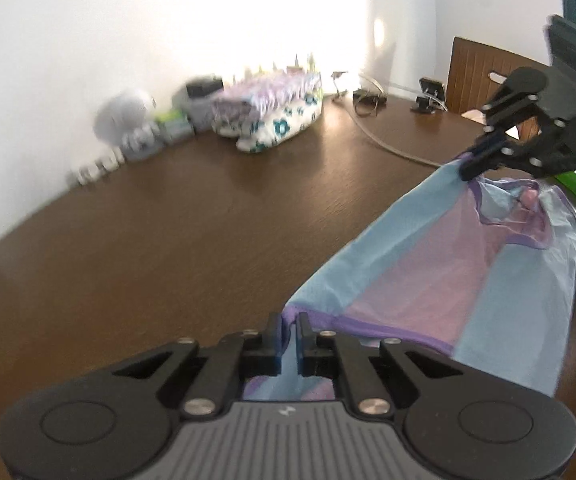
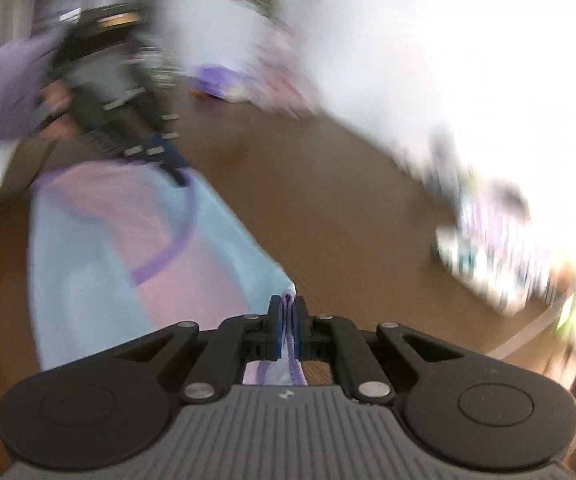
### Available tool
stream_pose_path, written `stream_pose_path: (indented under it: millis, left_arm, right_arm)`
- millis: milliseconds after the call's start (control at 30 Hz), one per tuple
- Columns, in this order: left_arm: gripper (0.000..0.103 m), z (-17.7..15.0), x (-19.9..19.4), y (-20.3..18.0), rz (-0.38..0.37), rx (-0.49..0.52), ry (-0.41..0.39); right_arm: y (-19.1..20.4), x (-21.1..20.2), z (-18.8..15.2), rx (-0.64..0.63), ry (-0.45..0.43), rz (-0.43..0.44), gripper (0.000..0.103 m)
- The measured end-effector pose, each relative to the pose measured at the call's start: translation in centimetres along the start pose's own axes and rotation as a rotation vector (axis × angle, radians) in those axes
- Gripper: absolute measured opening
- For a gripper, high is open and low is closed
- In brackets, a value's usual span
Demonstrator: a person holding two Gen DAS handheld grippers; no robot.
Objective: Fold clothes
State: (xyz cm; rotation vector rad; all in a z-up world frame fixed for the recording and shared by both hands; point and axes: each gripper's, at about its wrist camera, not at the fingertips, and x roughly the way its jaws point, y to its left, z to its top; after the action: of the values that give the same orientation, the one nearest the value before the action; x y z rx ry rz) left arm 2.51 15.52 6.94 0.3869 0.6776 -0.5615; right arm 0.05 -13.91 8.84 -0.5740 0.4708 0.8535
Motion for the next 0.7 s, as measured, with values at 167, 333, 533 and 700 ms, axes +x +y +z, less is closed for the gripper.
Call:
stream_pose_path:
  millis: [167, 333, 533, 700]
  left_arm:
    - [0.010, -4.6, -2.9, -3.2, 0.069, 0.017, -0.021]
    - [0.011, -8.0, -4.2, -3.0, 0.107, -0.097, 0.026]
    - [0.057, -6.0, -5.0, -3.5, 0.057, -0.071, -0.070]
    - [0.052, -3.8, -2.0, -6.7, -0.054, 0.120, -0.005]
  right_arm:
    - [6.9, -3.9, -3.5, -0.241, -0.010, 0.077, 0.004]
    - [10.0, -4.1, -5.5, -0.349, 0.103, 0.121, 0.017]
    - [8.1, -2.9, -3.5, -0.211, 0.042, 0.075, 0.030]
    - [8.7, -1.3, -3.9, -0.225, 0.063, 0.086, 0.021]
